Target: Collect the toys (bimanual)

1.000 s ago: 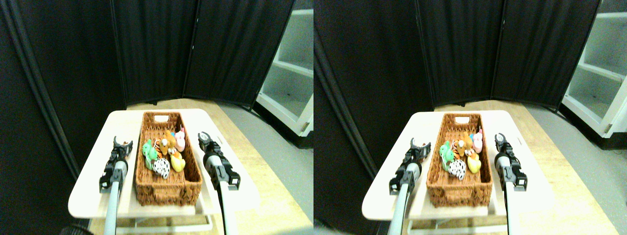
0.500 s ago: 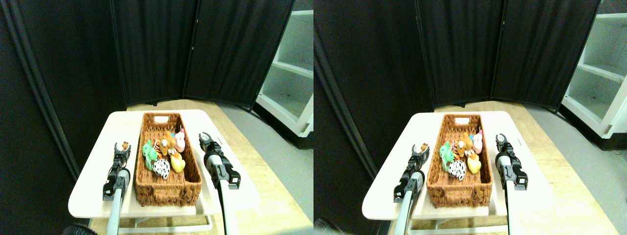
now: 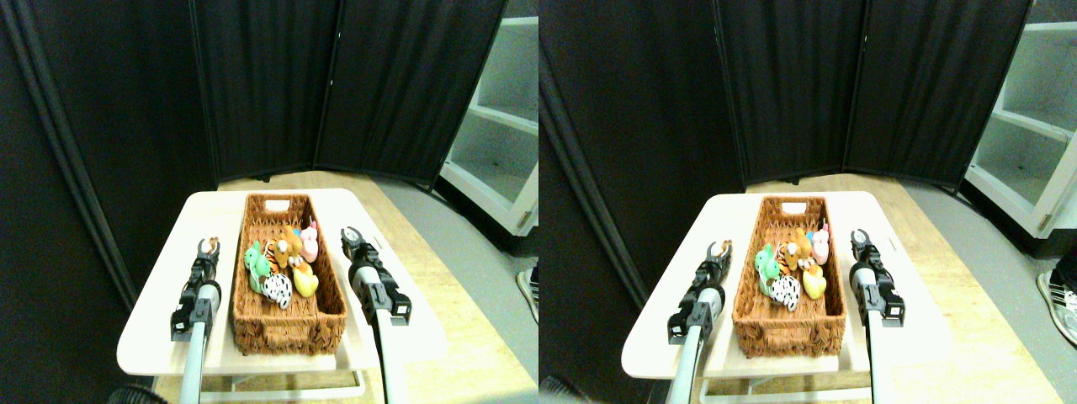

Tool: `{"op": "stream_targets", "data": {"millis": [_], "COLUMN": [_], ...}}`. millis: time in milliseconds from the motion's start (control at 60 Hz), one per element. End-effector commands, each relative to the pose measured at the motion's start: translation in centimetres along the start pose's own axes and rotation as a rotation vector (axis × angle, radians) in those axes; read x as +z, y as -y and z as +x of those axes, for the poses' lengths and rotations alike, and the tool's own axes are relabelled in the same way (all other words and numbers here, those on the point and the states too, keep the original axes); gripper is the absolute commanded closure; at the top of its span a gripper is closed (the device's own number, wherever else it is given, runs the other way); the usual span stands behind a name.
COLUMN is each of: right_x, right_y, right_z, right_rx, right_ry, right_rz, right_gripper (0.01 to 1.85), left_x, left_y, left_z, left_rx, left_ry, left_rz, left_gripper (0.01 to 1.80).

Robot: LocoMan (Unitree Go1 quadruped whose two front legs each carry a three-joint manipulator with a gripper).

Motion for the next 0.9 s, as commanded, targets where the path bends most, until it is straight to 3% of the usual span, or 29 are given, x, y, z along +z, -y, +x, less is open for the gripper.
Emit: {"op": "stream_targets", "data": {"millis": [17,250,567,900], "right_x": [0.0,0.1,0.1,0.3], "right_y": [-0.4,-0.2,0.2,0.2], "right_z": [0.1,-0.1,0.1,-0.2], "right_rx": [0.011,-0.007,-0.026,-0.016], "right_ry": [0.019,0.036,0.045,0.053], "right_rz": [0.009,-0.016,0.01,0.0], "right_gripper": [1.85,1.85,1.85,1.85], "left_x": [0.2,-0.7,-3.8,-7.2], "left_y": [3.2,6.6,10.6,11.7], "left_z": [-0.7,-1.8,-2.7,-2.3], "left_rx": [-0.025,-0.062,-0.075,-0.083], "left_ry": [0.015,-0.051,-0.138,-0.219], "left_rz": [-0.03,-0.04,-0.107,-0.181], "left_gripper": [1.8,1.8,1.8,1.8]}}
